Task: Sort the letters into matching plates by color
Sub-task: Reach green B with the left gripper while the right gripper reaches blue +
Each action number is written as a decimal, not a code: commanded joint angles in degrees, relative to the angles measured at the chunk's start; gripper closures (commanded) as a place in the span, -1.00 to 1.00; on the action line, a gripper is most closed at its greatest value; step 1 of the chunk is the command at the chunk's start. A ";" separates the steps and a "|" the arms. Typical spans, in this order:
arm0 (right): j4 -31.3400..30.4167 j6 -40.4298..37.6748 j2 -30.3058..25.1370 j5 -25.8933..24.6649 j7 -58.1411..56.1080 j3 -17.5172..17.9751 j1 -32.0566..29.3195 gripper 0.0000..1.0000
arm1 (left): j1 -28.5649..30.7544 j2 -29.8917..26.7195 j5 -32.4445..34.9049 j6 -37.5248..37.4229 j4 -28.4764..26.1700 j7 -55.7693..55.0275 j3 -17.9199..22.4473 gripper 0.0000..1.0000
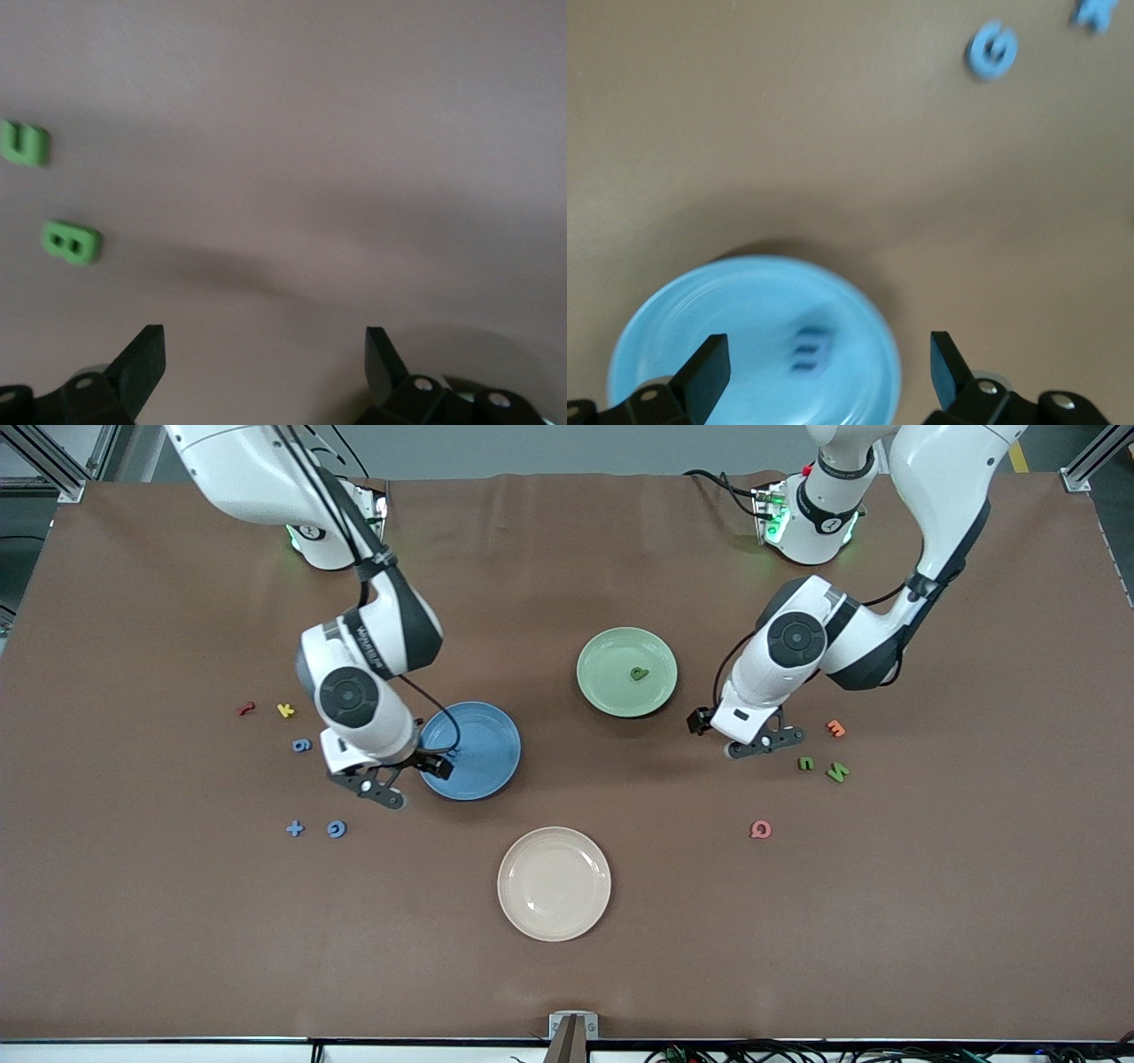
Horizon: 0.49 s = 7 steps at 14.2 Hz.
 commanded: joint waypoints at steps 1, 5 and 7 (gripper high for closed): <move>-0.72 -0.74 -1.38 -0.60 -11.84 0.77 -5.50 -1.00 | 3.23 -1.43 4.75 -0.50 -1.50 0.76 -0.38 -0.99; -1.07 -0.91 -1.56 -0.60 -24.42 0.77 -11.39 -1.00 | 6.84 -0.99 6.52 0.73 -2.90 3.48 -0.38 -0.99; -1.69 -0.22 -1.56 -0.60 -28.56 0.77 -14.29 -1.00 | 8.24 -0.99 6.61 2.48 -3.96 4.36 -0.38 -0.98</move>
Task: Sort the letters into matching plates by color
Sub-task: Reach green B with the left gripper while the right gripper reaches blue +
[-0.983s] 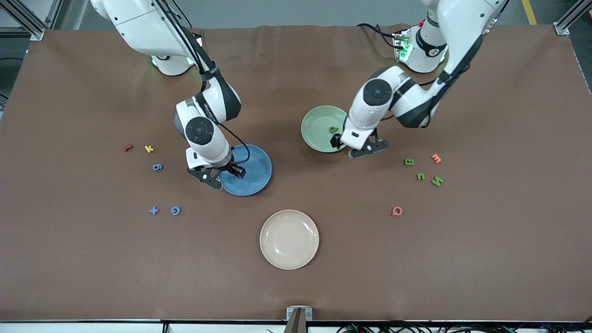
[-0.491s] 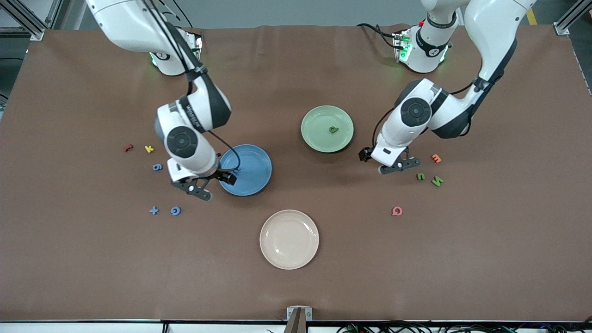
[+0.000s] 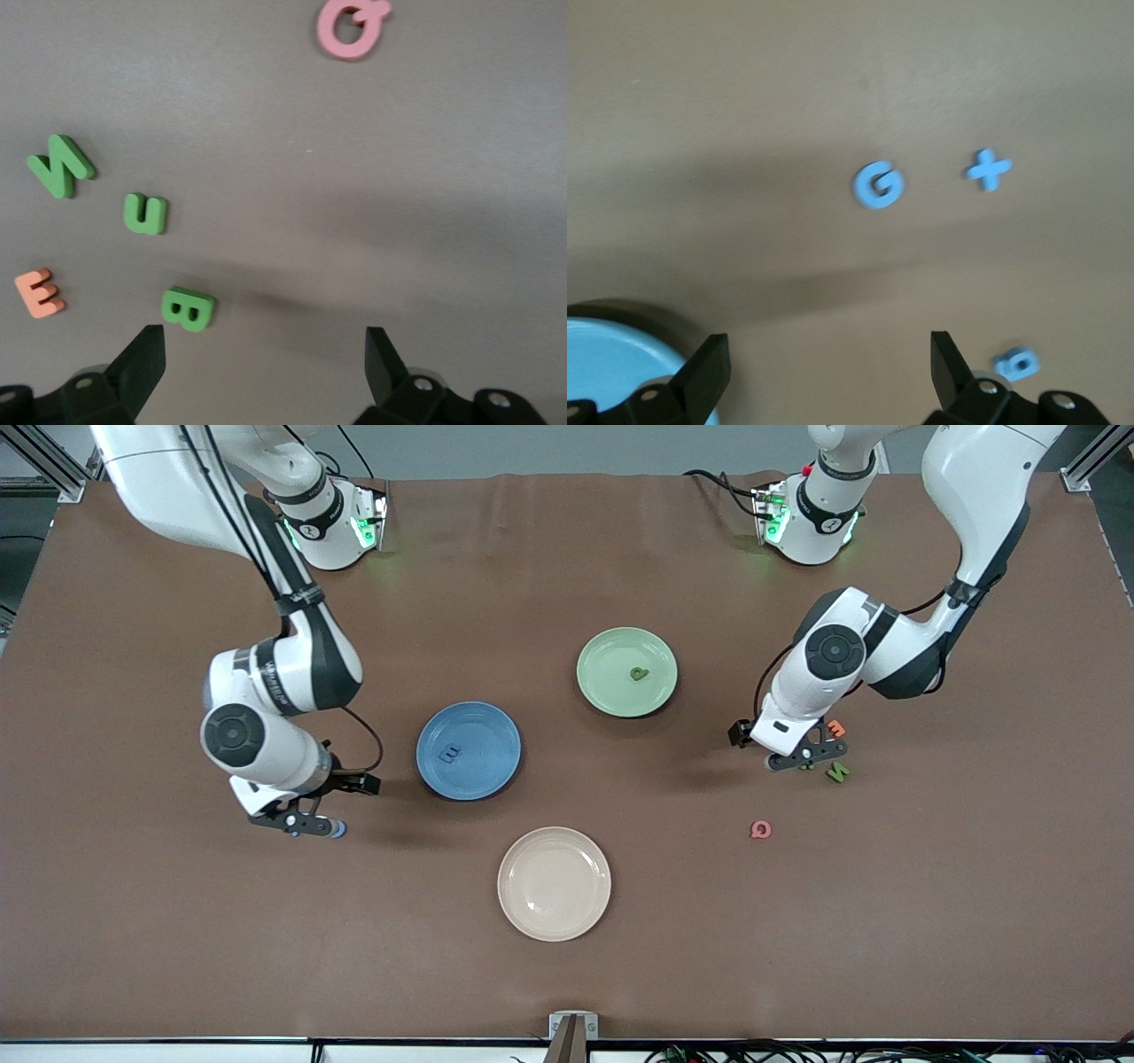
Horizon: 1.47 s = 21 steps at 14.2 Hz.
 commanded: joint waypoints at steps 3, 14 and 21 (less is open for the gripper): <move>-3.32 2.90 -1.73 -0.55 -9.43 1.05 -6.45 -1.00 | 4.22 -0.57 0.92 5.38 -3.48 3.59 -0.44 -0.97; -7.38 20.31 4.33 0.07 -15.59 1.14 -12.52 -0.55 | 8.10 3.04 7.95 11.46 -8.05 3.95 -0.35 -0.94; -6.50 23.39 7.76 0.24 -14.80 1.14 -12.17 -0.48 | 8.18 4.71 12.00 11.54 -8.85 3.51 0.70 -0.82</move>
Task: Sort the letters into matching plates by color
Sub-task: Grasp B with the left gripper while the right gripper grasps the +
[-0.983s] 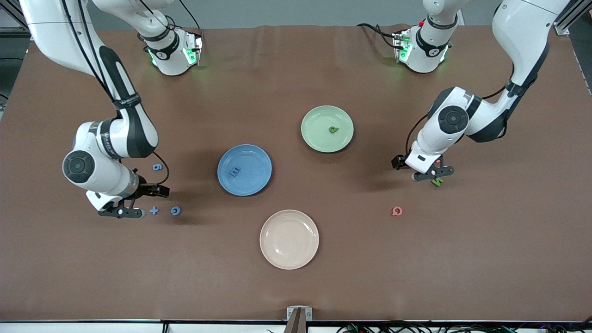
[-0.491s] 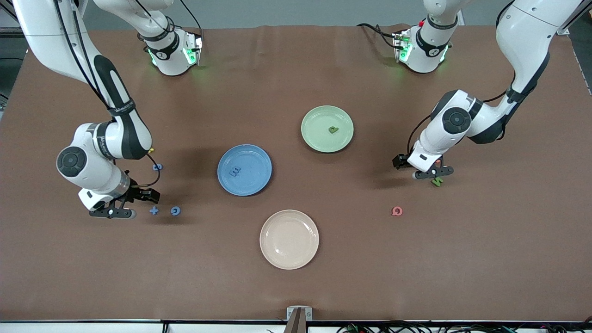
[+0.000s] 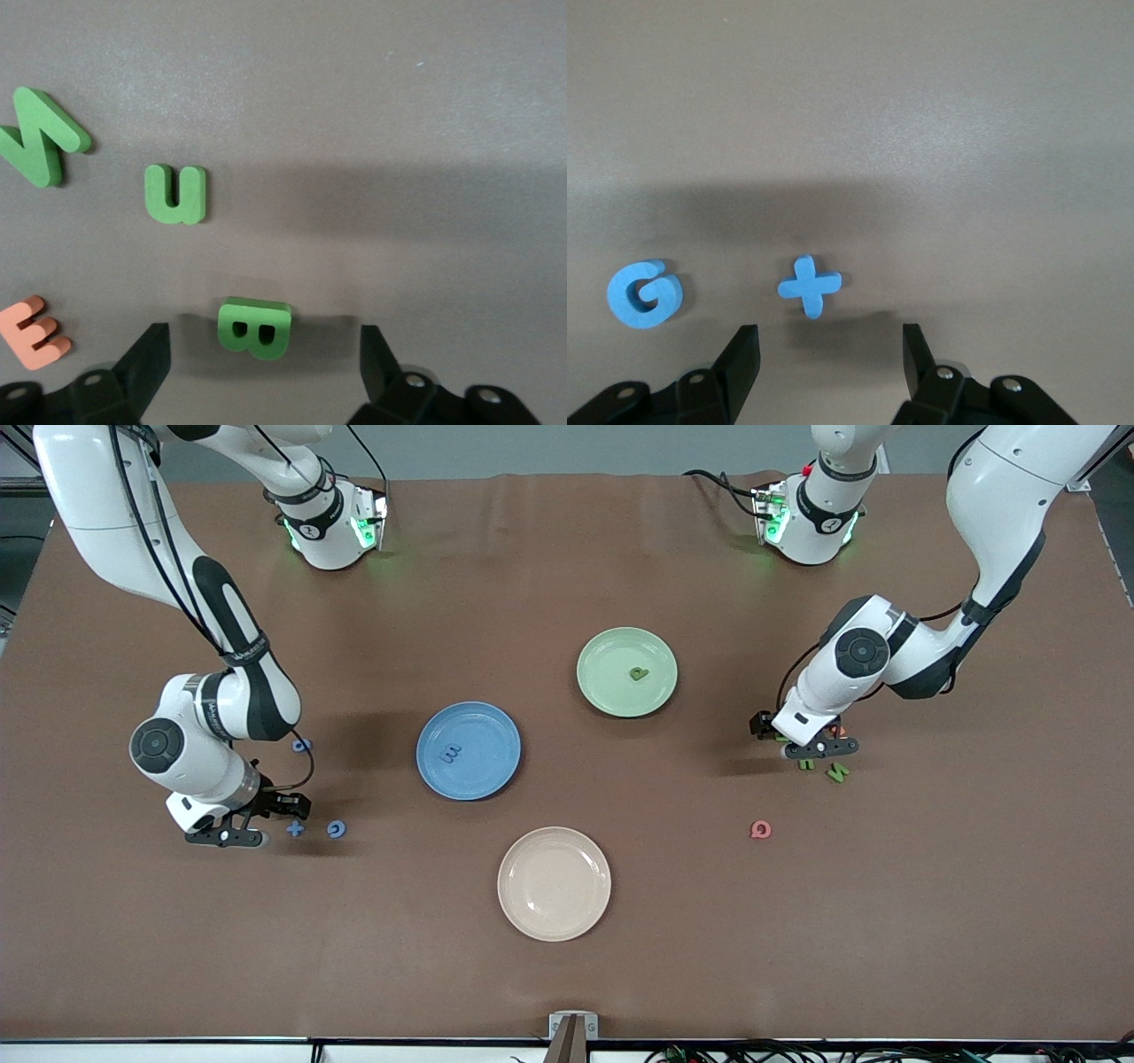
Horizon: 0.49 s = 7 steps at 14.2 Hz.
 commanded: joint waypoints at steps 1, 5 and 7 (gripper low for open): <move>1.36 0.96 1.78 0.23 0.43 0.85 -0.80 -0.48 | 0.28 0.28 1.41 0.94 -0.35 -0.51 0.08 -0.73; 2.86 0.88 3.36 0.23 1.30 0.85 -0.45 -0.48 | 0.28 1.42 2.29 1.12 0.09 -0.60 0.17 -0.29; 3.74 0.79 4.07 0.23 2.01 0.85 0.16 -0.47 | 0.28 2.47 5.36 2.08 0.44 -0.68 1.22 0.00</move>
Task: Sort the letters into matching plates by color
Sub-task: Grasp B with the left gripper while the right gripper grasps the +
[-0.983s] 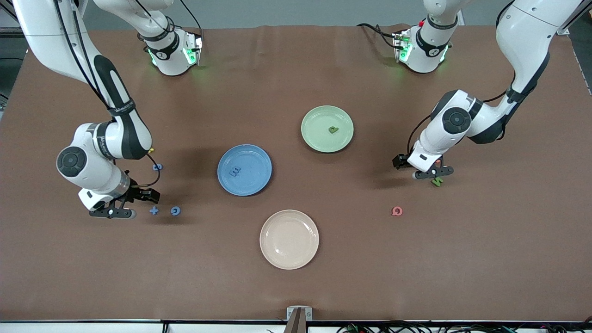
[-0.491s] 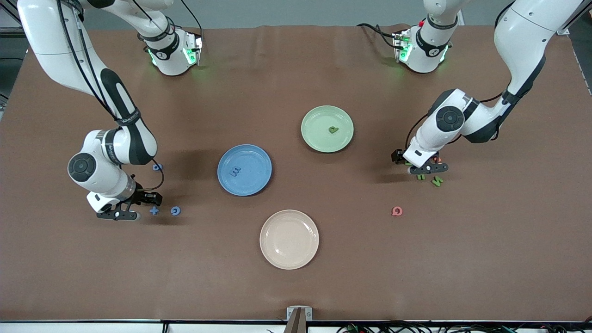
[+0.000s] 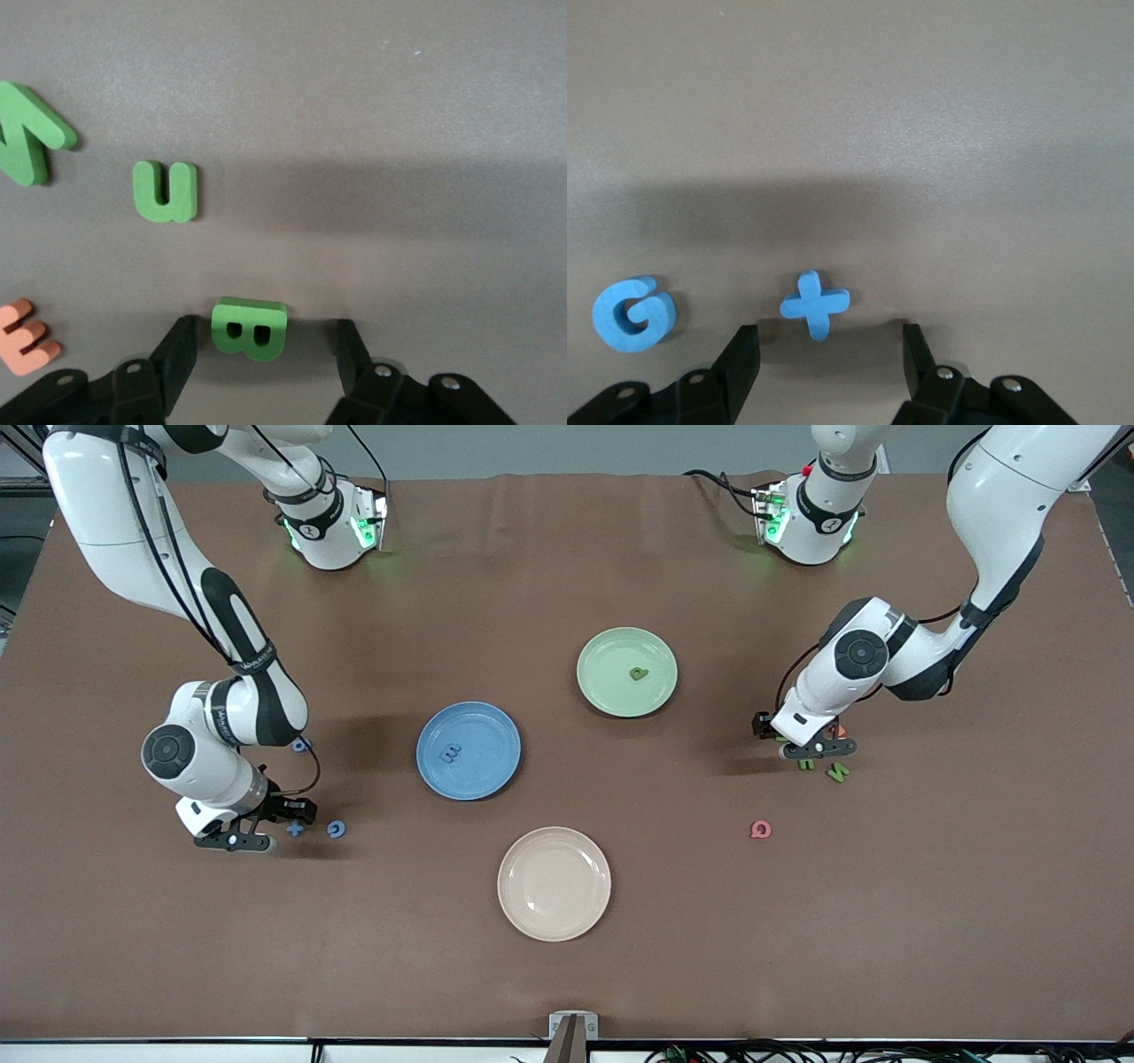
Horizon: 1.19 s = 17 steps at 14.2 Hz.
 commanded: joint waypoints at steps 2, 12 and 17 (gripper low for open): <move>2.58 -0.11 2.12 0.22 1.80 0.48 0.46 -0.46 | 0.28 2.20 5.10 2.11 0.69 -1.55 1.71 0.21; 4.87 -0.54 3.27 -0.30 1.63 0.48 0.28 -0.32 | 0.01 0.27 5.19 1.76 0.86 -4.27 1.02 0.42; 5.22 -0.81 3.27 -0.39 1.28 0.48 -0.33 -0.23 | 0.19 -1.75 4.75 0.98 0.95 -8.66 -3.20 0.42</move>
